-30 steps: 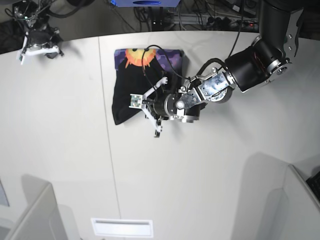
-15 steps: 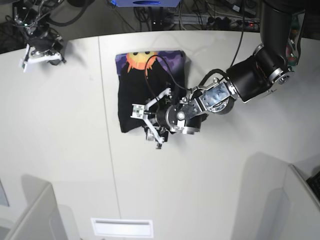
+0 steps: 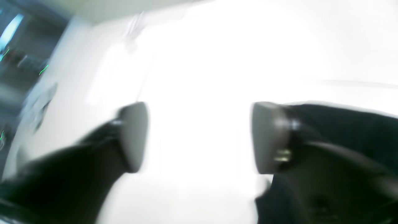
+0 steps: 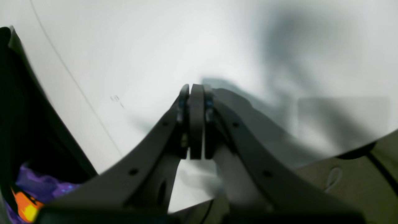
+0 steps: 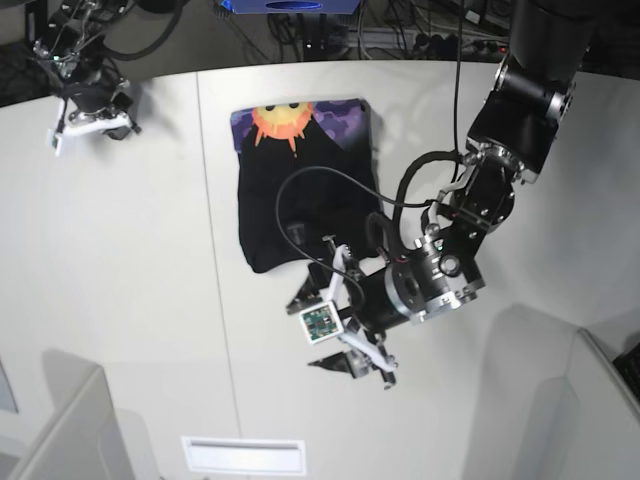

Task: Fold the T-shirt properly
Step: 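Fold the grasped edge over the bundle with the left gripper, then open the left gripper and lift it away from the shirt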

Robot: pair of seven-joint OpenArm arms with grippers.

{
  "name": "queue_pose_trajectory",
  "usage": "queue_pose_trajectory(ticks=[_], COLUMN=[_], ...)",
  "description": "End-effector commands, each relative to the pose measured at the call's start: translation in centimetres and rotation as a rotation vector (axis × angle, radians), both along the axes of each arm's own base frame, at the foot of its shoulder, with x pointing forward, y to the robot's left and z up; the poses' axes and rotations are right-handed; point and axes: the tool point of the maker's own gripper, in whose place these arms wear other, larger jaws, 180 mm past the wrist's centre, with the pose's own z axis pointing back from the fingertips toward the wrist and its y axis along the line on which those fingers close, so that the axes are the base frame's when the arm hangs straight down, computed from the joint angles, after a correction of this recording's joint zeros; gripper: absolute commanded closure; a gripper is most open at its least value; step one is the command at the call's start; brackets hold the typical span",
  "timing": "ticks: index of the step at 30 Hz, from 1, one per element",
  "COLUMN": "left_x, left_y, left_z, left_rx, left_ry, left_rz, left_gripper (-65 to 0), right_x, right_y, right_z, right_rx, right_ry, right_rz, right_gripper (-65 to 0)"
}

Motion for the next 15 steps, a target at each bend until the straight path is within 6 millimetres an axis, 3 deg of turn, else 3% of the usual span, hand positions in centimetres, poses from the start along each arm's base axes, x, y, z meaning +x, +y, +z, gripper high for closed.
queue_pose_trajectory(ticks=[1, 3, 4, 7, 10, 15], left_x=[-0.3, -1.7, -2.3, -3.8, -5.5, -12.2], left_y=[0.1, 1.5, 2.8, 6.0, 8.4, 9.4], left_z=[2.3, 2.6, 2.3, 0.3, -1.9, -3.0], left_rx=[-0.055, -0.094, -0.100, -0.095, -0.090, -0.356], left_ry=[-0.051, -0.055, -0.051, -0.002, 0.034, 0.046], left_rz=[0.001, 0.042, 0.073, 0.151, 0.166, 0.061], left_gripper=[-29.8, -4.1, 0.0, 0.0, 0.0, 0.0], right_x=[1.3, 1.4, 1.6, 1.2, 0.4, -2.1], right_y=[-0.1, 0.1, 0.1, -0.5, 0.5, 1.5], right_z=[2.0, 3.1, 3.7, 4.7, 5.3, 5.0], right_rx=[-0.031, -0.086, -0.133, -0.271, -0.324, -0.365], right_ry=[-0.077, -0.105, -0.116, -0.116, -0.148, -0.153], right_rz=[0.048, 0.126, 0.160, 0.233, 0.324, 0.456], right_gripper=[0.0, 0.0, 0.0, 0.0, 0.0, 0.0])
